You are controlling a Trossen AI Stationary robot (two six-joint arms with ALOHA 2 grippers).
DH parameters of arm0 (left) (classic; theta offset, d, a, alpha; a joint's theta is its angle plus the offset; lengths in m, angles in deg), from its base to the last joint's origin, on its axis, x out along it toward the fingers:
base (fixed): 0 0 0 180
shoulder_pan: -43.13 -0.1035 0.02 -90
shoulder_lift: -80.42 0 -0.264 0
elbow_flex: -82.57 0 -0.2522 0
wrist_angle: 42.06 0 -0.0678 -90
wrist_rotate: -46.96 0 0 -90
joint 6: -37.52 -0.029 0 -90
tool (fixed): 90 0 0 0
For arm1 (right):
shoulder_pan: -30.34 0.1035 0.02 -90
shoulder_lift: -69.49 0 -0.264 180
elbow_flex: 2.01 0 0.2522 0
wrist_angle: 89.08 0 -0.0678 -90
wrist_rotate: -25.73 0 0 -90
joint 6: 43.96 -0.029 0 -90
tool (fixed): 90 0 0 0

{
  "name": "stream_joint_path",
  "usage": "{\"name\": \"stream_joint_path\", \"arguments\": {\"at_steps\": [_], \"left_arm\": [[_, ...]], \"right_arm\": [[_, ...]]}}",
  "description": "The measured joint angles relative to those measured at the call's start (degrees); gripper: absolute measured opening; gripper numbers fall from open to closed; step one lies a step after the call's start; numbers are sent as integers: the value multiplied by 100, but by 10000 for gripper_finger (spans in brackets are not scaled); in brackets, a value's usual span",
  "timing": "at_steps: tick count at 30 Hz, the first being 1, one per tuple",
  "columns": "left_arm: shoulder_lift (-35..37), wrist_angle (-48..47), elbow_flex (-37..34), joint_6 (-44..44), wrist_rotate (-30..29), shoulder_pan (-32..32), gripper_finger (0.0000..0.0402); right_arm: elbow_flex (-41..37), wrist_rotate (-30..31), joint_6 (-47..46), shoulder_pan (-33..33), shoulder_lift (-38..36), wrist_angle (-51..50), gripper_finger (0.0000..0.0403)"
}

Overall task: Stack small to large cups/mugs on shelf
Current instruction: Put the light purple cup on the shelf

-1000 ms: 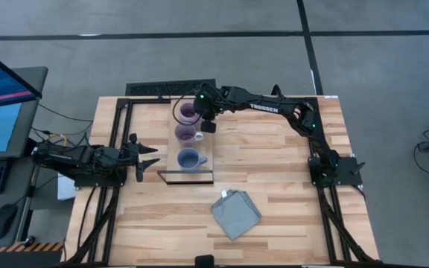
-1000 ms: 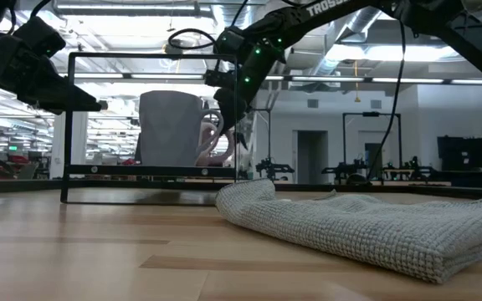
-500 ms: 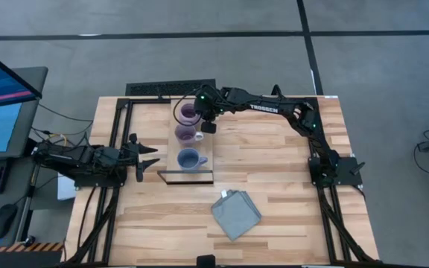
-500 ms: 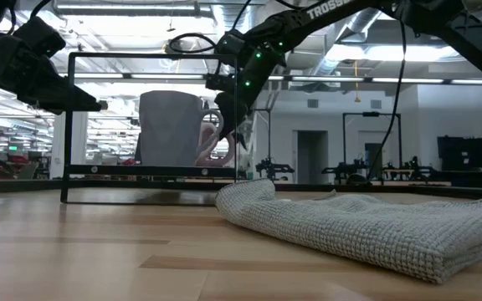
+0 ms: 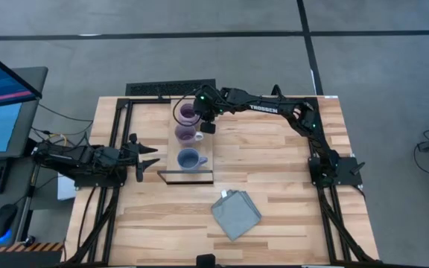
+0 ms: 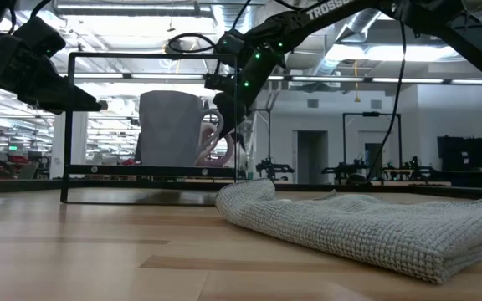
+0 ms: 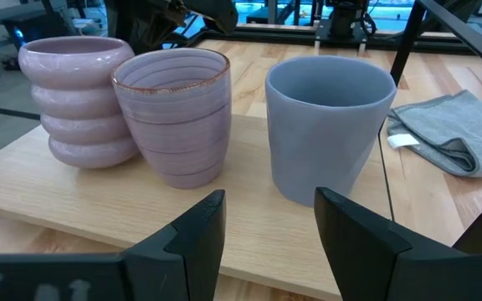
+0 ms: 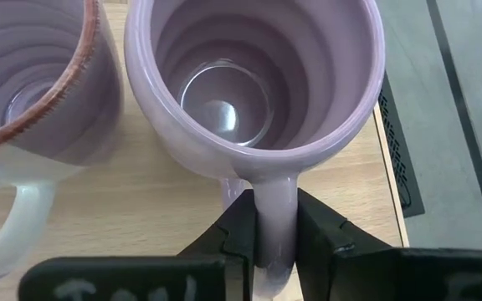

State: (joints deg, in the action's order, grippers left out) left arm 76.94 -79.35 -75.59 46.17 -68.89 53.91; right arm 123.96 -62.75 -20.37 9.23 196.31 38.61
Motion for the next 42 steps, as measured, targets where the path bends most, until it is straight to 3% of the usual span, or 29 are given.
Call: {"name": "stream_joint_path", "arguments": {"at_steps": [42], "left_arm": [[2,-11,0,-24,0,0,177]], "right_arm": [[0,199,190,0,9,90,77]]}}
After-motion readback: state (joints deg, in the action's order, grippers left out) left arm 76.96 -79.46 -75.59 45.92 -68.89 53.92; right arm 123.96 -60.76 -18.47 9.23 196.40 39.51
